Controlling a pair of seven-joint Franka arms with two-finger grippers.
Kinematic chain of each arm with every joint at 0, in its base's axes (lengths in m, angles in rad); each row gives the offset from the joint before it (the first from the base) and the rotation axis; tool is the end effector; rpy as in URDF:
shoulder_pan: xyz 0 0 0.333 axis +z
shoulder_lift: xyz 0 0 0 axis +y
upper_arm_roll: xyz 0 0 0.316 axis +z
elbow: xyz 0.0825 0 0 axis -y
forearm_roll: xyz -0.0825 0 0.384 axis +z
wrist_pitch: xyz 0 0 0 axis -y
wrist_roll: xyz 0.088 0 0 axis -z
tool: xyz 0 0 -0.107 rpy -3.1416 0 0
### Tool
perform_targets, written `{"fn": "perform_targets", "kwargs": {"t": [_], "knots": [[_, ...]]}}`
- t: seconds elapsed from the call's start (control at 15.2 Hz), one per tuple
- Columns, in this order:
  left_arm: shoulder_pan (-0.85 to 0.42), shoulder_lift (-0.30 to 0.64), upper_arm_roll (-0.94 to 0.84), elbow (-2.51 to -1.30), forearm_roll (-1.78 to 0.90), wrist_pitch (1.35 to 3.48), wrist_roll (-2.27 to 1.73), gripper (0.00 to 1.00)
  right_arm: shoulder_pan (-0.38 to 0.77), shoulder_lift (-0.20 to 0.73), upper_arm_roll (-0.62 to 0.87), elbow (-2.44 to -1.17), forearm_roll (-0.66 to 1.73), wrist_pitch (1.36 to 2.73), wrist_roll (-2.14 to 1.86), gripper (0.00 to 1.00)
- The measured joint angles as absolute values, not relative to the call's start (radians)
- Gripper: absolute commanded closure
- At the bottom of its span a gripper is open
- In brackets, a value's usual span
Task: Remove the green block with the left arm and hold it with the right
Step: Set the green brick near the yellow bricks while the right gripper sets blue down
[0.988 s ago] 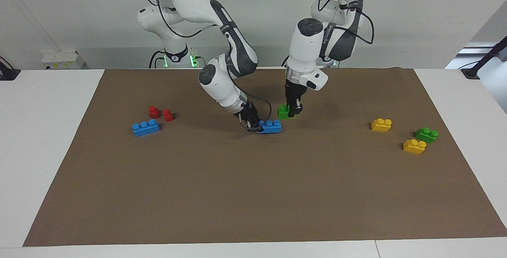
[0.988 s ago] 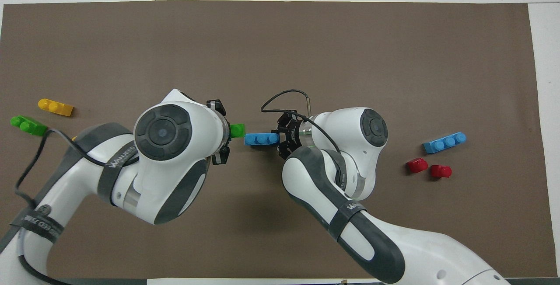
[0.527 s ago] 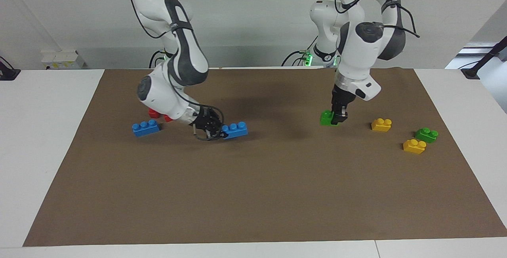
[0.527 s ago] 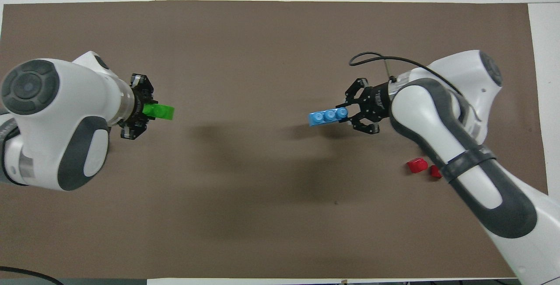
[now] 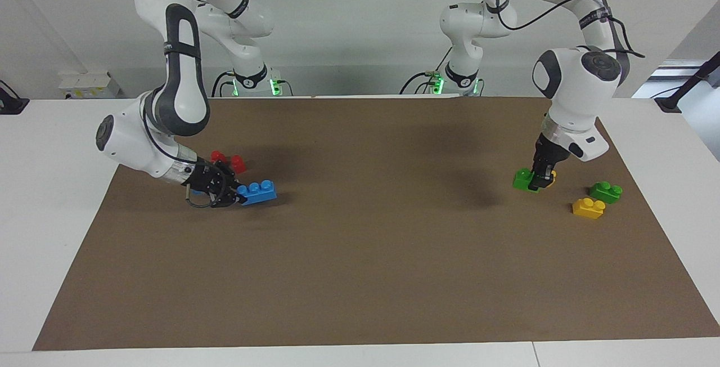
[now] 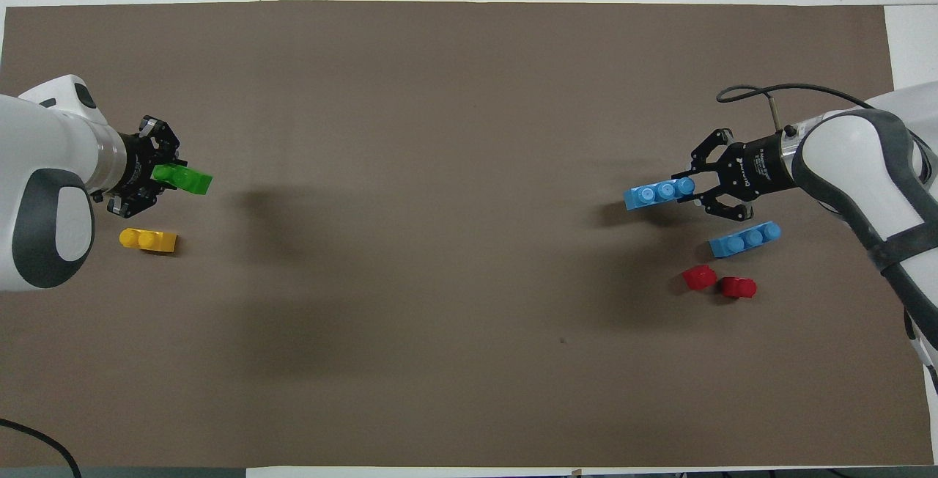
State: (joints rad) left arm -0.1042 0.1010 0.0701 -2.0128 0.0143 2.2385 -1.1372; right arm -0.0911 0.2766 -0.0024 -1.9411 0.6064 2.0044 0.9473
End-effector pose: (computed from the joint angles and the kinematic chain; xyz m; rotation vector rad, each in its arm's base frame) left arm 0.5856 -0.0204 0.4162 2.6332 1.6038 0.1767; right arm 0.5922 -0.0211 0.3342 -2.0988 1.7000 0.5572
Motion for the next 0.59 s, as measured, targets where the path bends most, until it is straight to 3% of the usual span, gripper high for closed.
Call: {"fn": "perform_targets", "kwargs": {"t": [0.59], "knots": [[-0.042, 0.303, 0.068, -1.92, -0.016, 2.329, -0.949, 1.0, -0.146, 0.304, -0.003, -1.953, 0.606, 2.022, 0.857, 1.0]]}}
